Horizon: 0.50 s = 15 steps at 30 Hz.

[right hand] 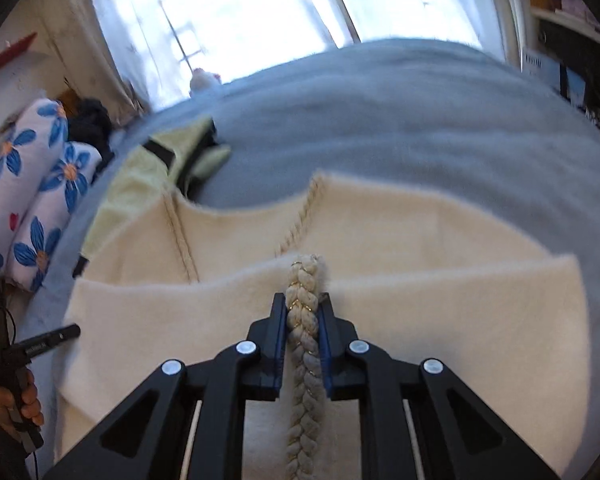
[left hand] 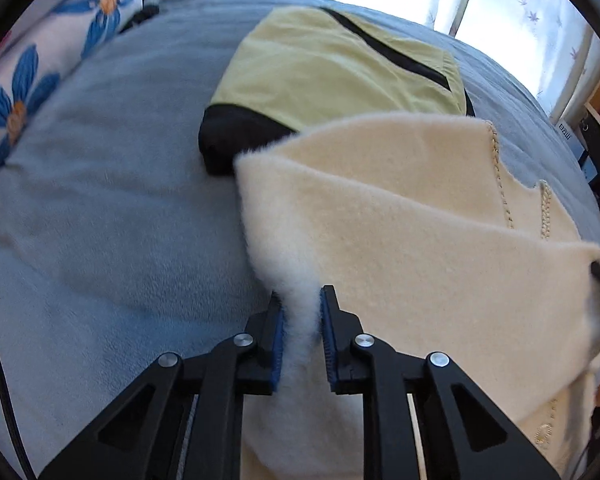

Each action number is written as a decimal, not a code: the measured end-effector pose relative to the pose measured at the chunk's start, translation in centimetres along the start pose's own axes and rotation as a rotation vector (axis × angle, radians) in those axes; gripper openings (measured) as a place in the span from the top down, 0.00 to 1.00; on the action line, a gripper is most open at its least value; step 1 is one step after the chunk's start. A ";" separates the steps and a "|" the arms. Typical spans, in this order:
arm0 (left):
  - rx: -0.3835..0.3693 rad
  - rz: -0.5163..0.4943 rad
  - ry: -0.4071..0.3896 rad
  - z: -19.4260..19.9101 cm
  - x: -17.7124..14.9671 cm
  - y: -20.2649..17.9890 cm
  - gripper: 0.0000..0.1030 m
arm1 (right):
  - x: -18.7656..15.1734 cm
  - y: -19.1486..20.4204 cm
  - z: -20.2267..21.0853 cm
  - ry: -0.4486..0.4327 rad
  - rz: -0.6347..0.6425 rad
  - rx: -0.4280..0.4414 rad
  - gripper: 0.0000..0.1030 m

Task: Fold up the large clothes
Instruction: 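Grasp the braided trim of the folded sleeve with the right tool and straighten it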

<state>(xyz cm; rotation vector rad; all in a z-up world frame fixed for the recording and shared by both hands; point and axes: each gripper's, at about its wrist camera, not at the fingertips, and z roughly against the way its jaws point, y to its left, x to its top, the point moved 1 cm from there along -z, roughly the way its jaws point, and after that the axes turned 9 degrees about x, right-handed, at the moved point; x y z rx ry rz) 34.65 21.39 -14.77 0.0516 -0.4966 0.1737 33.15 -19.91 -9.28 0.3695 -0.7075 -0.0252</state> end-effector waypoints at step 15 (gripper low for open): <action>0.096 -0.057 -0.167 7.0 -3.3 -2.6 0.41 | -4.3 3.8 2.9 0.025 0.004 -0.101 0.61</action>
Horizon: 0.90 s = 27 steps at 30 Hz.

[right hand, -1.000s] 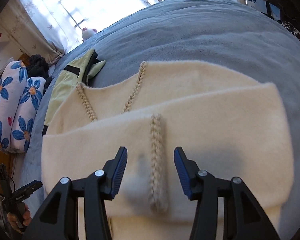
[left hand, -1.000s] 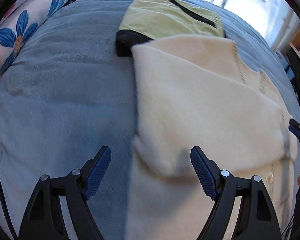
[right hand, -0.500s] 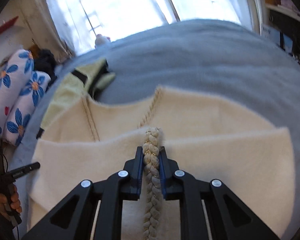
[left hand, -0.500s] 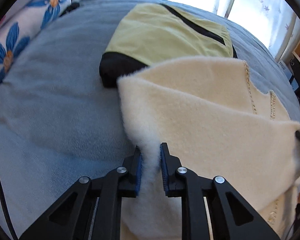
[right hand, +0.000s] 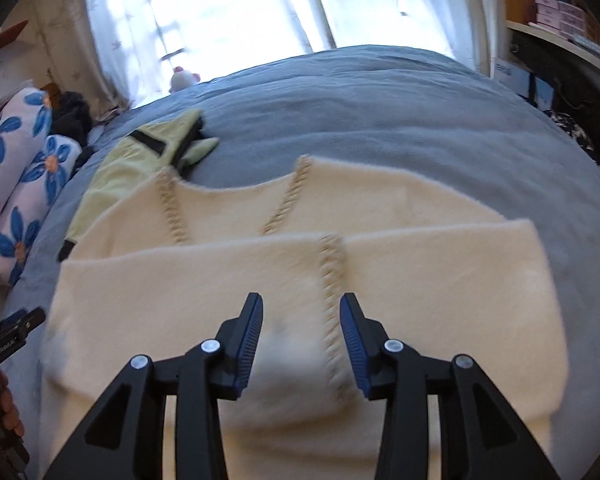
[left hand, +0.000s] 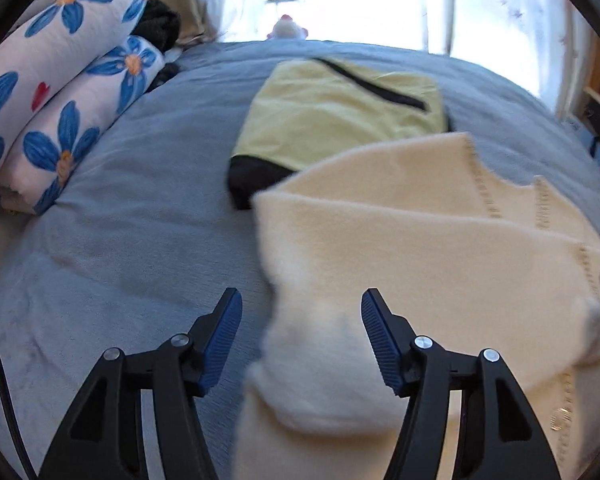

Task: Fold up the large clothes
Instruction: 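Grasp the braided trim of the folded sleeve with the right tool and straighten it, then move both tools back along the cardigan toward its hem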

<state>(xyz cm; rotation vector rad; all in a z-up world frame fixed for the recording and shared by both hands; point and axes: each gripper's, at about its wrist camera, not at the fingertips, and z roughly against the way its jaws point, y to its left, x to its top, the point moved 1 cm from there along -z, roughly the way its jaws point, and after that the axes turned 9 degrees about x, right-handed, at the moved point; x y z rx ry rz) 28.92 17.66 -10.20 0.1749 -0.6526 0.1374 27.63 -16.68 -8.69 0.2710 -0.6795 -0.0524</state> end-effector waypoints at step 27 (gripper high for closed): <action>-0.041 -0.005 0.106 -0.5 -5.4 -2.7 0.43 | -5.0 0.0 0.1 0.105 0.055 -0.104 0.61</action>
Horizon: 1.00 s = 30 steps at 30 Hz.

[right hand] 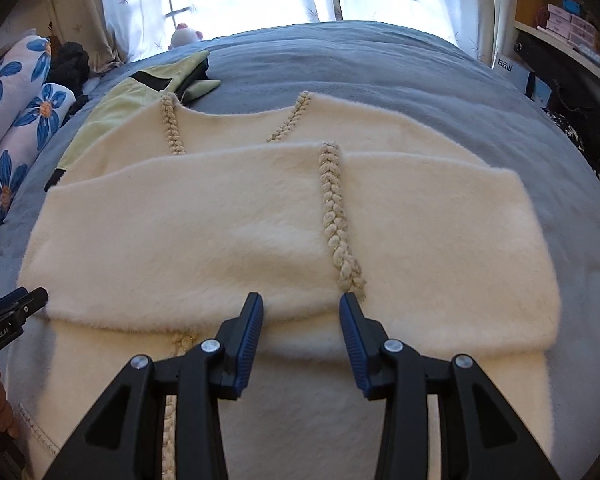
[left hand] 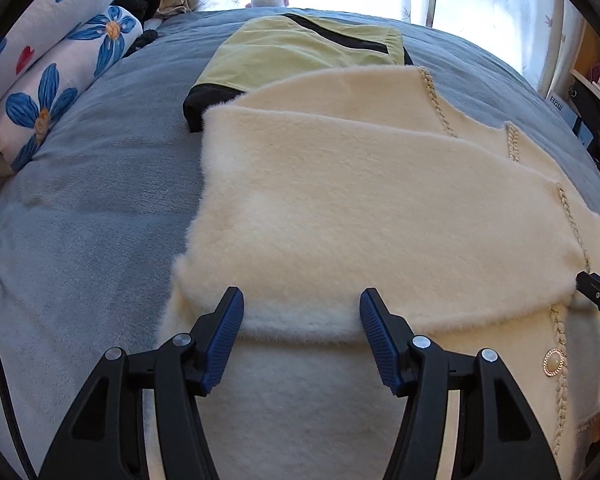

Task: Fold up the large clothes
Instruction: 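Move both tools back along the cardigan toward its hem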

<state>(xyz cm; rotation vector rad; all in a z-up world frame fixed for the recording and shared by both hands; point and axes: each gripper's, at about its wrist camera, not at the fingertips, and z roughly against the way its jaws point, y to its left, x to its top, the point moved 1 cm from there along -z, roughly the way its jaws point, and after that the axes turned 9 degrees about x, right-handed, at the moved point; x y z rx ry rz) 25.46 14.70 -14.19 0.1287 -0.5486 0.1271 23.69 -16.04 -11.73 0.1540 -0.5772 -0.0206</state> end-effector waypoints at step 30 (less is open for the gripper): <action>-0.012 0.009 0.061 7.4 -6.4 -0.2 0.43 | -7.6 0.8 4.9 0.086 -0.081 0.034 0.61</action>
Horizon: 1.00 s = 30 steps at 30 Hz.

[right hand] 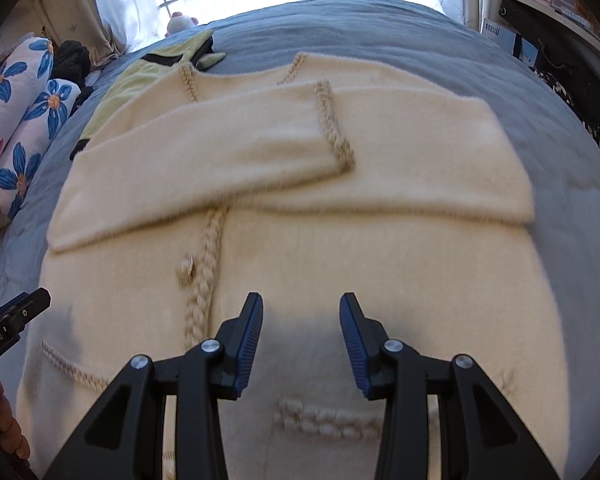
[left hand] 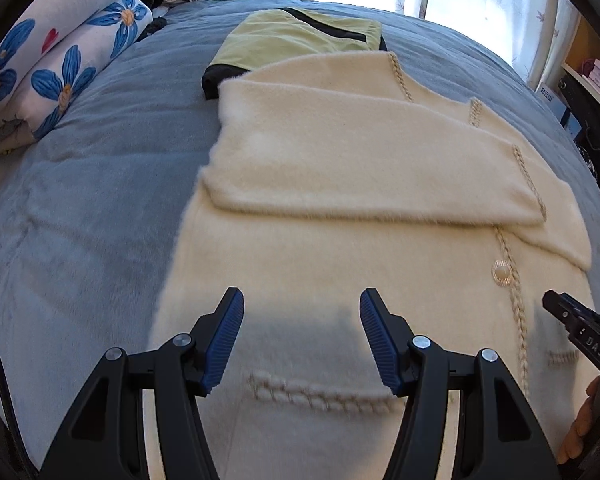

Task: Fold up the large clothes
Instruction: 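Move both tools back along the cardigan toward its hem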

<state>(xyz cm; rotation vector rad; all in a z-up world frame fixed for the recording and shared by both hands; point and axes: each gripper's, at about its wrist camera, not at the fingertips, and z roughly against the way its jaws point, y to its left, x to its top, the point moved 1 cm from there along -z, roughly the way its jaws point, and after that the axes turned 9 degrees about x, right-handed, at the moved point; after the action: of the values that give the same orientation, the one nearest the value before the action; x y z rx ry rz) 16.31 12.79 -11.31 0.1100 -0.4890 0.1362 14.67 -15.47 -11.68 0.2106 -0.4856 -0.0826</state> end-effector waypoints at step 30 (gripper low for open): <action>0.032 0.011 0.005 10.0 -12.9 6.7 0.42 | -10.2 -0.2 11.8 -0.122 -0.009 -0.032 0.61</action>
<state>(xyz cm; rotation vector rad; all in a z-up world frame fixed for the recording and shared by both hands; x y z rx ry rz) -0.55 16.67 -8.20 0.1382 -0.4828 0.1548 0.14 -16.51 -6.21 0.1773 -0.6043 -0.1124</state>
